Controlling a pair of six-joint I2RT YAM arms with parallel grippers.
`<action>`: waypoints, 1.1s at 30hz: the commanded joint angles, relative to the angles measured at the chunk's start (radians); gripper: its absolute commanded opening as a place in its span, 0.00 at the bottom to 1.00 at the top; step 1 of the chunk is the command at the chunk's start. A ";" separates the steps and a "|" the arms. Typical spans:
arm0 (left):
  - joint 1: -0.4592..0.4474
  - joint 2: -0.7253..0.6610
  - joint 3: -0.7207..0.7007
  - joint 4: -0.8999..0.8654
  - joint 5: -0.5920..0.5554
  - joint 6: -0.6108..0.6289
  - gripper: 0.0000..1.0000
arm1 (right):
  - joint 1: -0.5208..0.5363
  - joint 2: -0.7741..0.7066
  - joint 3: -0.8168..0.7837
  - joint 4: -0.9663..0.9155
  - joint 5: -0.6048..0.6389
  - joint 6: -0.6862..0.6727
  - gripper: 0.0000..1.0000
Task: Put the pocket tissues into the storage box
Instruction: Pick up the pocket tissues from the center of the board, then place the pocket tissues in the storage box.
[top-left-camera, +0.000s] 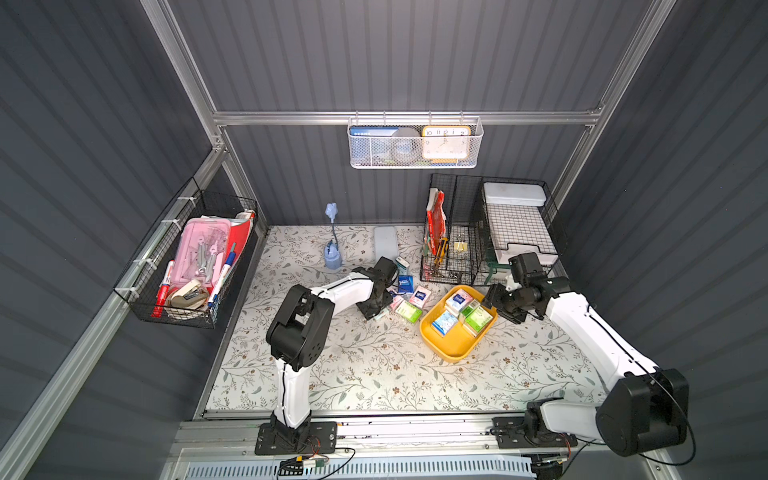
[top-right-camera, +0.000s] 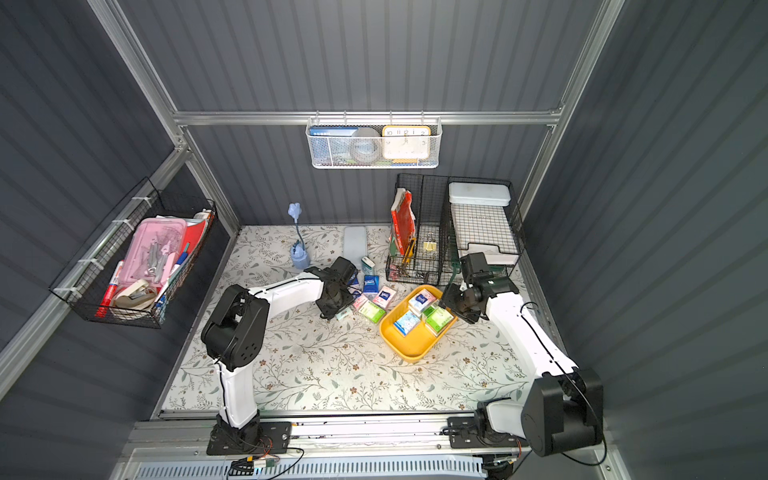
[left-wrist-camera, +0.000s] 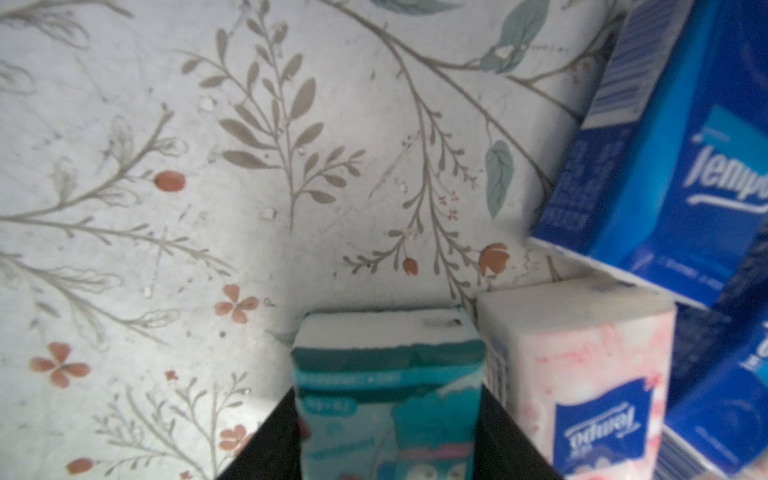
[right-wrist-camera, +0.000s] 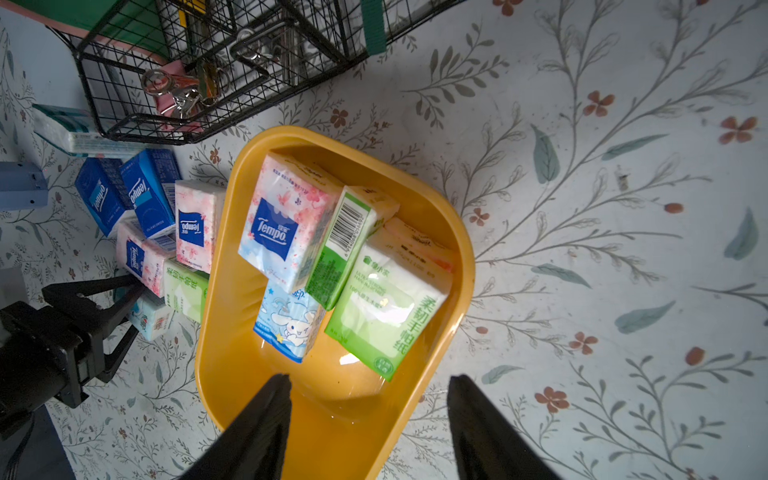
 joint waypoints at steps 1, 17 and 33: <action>0.006 0.019 -0.016 -0.057 -0.006 0.021 0.50 | 0.002 -0.008 0.013 -0.015 0.007 -0.004 0.64; -0.045 -0.147 0.155 -0.173 -0.062 0.311 0.43 | 0.001 -0.005 -0.008 0.023 0.001 0.036 0.64; -0.365 0.103 0.602 -0.274 0.040 0.710 0.37 | -0.043 -0.122 -0.057 0.027 0.158 0.133 0.65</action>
